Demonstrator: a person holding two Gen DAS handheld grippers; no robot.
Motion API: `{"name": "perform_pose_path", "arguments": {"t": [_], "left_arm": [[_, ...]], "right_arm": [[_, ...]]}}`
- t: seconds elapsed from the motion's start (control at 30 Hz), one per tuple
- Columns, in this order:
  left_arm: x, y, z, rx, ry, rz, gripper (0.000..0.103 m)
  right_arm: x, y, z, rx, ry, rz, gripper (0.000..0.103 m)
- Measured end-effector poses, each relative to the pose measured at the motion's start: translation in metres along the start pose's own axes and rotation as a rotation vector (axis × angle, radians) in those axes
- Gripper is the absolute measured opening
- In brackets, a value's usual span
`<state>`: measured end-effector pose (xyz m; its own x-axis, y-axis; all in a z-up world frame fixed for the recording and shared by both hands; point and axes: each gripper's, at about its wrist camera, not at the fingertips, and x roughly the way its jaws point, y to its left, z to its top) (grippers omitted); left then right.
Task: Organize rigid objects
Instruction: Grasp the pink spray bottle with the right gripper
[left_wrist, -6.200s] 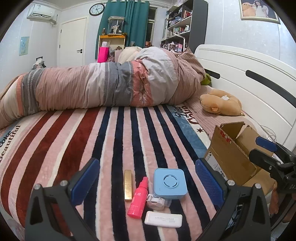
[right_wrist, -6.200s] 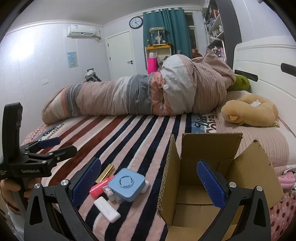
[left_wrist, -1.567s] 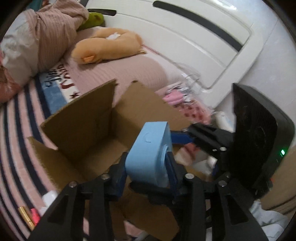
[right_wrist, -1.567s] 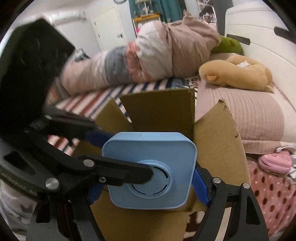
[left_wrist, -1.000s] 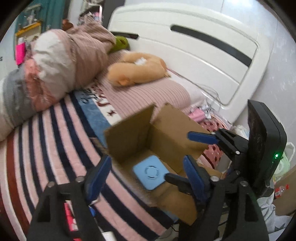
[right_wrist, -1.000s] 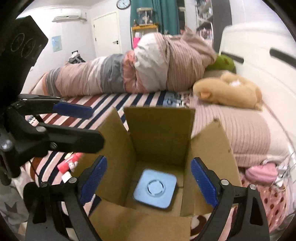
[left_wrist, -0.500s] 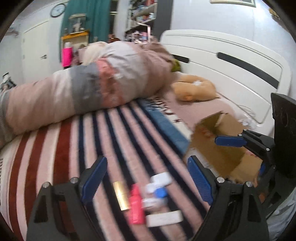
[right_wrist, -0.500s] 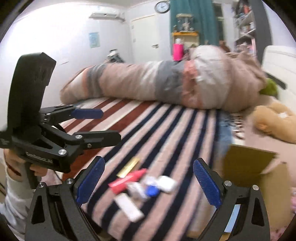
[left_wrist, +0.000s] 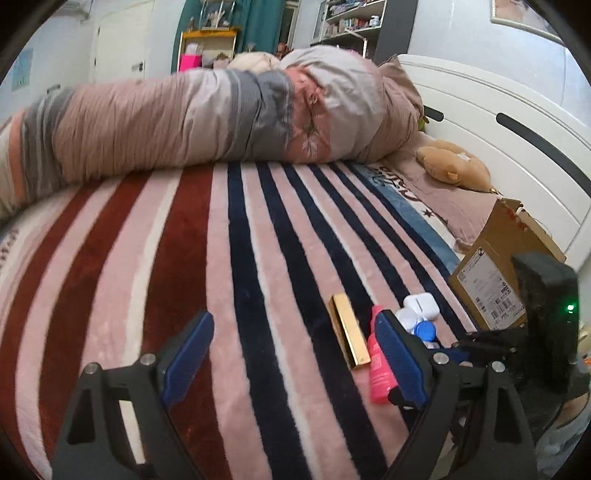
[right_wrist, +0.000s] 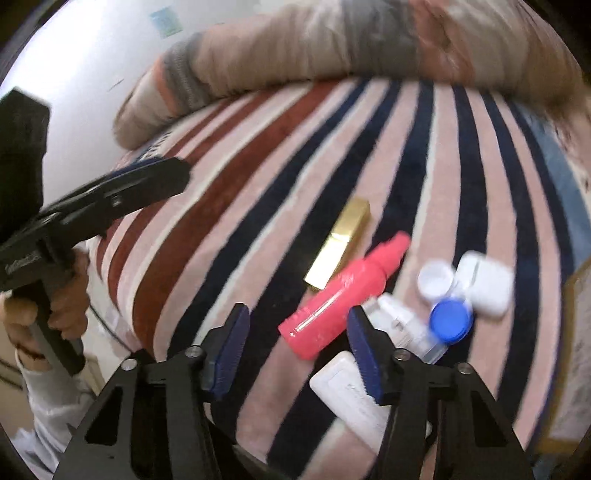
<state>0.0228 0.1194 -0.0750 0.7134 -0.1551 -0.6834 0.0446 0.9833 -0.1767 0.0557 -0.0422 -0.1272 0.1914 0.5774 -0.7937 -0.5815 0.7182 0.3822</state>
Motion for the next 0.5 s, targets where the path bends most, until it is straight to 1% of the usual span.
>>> {"name": "perform_pose_path", "arguments": {"t": [0.03, 0.07, 0.17, 0.27, 0.33, 0.5], "left_arm": [[0.003, 0.002, -0.003, 0.002, 0.006, -0.012, 0.087], [0.004, 0.002, -0.003, 0.009, 0.006, -0.017, 0.087], [0.006, 0.003, -0.004, 0.02, 0.001, -0.024, 0.087], [0.007, 0.005, -0.004, 0.019, -0.005, -0.046, 0.087], [0.007, 0.006, -0.005, 0.018, -0.005, -0.055, 0.087], [0.011, 0.009, -0.006, 0.02, 0.006, -0.05, 0.088]], "right_arm": [[0.005, -0.003, -0.002, 0.039, 0.002, 0.009, 0.045], [0.007, -0.006, -0.002, 0.062, 0.004, 0.013, 0.045], [0.015, -0.012, -0.003, 0.116, 0.021, -0.019, 0.042], [0.022, -0.02, 0.0, 0.169, 0.042, 0.0, 0.042], [0.023, -0.019, 0.003, 0.178, 0.043, -0.006, 0.042], [0.032, -0.023, 0.01, 0.23, 0.061, -0.012, 0.044]]}}
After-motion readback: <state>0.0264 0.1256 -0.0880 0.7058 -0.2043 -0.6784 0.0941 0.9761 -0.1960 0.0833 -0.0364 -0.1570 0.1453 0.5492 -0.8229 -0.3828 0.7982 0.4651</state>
